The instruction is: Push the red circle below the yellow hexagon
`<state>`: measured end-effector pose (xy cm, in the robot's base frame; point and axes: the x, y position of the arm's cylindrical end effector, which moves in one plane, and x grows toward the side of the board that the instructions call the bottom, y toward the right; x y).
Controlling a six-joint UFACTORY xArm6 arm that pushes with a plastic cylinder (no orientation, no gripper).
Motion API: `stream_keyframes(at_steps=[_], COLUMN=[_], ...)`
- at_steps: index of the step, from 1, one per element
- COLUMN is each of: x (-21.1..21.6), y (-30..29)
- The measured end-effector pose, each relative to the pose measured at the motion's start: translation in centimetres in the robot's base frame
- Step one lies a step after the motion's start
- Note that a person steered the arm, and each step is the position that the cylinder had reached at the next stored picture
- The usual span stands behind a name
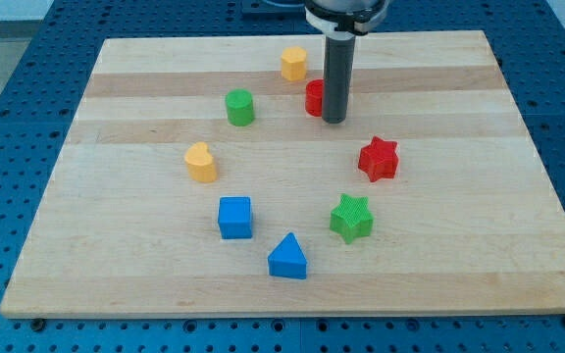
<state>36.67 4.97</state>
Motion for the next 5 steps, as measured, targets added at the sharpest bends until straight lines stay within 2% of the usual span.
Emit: stream_keyframes(at_steps=[1, 5], x=[-2.1, -4.0], y=[-0.1, -1.1])
